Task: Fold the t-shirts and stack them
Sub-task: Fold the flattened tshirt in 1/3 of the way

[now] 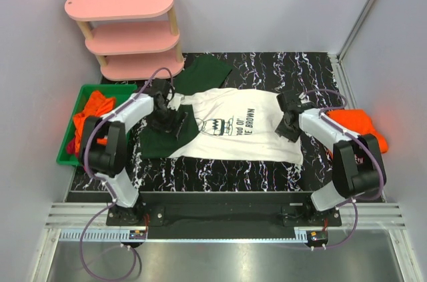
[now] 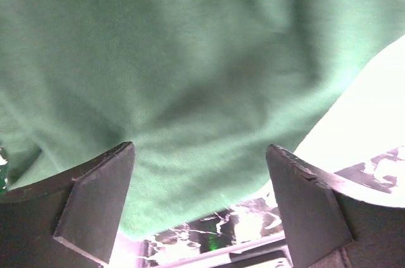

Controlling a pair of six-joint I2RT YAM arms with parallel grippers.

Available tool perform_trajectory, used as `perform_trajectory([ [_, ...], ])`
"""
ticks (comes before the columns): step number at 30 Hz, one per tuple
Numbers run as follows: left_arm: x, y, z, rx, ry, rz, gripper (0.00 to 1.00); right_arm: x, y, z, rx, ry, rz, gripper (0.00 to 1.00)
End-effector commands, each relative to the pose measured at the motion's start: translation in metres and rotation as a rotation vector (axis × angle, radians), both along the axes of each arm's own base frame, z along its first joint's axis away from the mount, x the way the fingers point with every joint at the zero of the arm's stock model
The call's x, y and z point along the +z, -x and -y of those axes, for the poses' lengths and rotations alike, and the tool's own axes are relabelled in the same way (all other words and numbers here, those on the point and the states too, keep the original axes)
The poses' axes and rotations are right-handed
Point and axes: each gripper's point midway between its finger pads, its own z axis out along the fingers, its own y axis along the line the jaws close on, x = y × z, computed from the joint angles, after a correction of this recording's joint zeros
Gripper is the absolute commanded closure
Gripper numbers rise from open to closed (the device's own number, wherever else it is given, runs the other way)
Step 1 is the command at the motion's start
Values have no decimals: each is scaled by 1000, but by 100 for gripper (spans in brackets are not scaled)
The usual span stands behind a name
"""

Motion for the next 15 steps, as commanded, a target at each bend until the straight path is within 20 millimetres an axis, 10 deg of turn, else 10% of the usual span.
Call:
perform_trajectory([
  [1,75,-36,24,2,178,244,7,63,-46,5,37,52,233,53],
  [8,136,-124,11,160,171,480,6,93,-88,0,135,104,297,53],
  [15,145,-207,3,211,103,567,5,108,-134,-4,229,175,324,54],
])
